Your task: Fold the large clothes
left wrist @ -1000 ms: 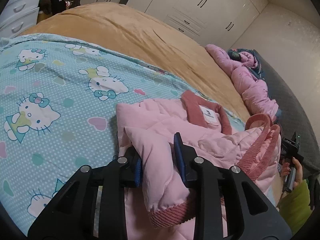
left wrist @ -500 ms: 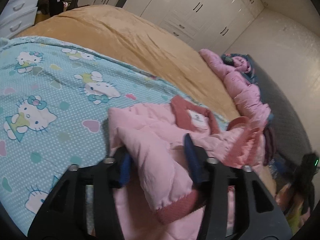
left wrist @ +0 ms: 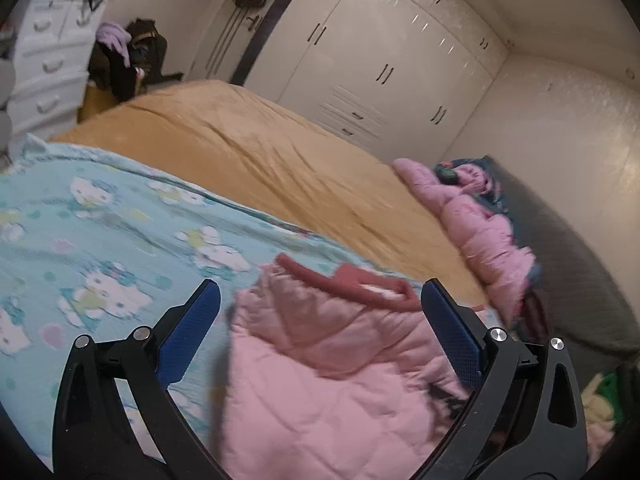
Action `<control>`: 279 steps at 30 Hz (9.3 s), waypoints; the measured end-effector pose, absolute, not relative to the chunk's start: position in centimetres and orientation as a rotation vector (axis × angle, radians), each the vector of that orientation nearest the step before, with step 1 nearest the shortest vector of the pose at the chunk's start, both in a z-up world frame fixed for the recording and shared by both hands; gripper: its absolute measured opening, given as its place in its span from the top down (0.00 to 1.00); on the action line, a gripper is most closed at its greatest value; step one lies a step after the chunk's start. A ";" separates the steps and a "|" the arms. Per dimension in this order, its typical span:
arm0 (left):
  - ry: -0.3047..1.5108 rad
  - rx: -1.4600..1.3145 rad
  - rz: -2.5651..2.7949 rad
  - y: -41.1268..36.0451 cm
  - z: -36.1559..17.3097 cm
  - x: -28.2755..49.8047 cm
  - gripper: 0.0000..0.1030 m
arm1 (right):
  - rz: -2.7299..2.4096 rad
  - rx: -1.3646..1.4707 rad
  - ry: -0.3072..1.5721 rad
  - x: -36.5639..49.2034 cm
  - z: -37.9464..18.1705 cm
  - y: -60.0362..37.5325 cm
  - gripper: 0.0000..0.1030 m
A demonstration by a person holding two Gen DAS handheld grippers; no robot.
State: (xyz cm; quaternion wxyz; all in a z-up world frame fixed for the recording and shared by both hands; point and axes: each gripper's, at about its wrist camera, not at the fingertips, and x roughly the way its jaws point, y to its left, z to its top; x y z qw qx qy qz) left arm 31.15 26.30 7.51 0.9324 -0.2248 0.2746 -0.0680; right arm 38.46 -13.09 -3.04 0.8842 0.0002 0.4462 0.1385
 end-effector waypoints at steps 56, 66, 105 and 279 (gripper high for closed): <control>0.672 -0.331 -0.003 24.2 -1.2 41.9 0.96 | -0.028 0.402 0.756 48.7 -3.4 -36.0 0.83; 0.759 -0.333 0.003 24.3 -4.3 43.3 0.94 | -0.052 0.370 0.845 49.0 -7.1 -36.4 0.73; 0.936 -0.399 -0.122 22.4 -3.4 32.9 0.09 | 0.286 0.298 0.955 40.5 -4.1 -40.2 0.04; 0.640 -0.096 -0.107 12.5 2.0 7.3 0.09 | 0.138 0.113 0.716 9.0 0.8 -24.0 0.04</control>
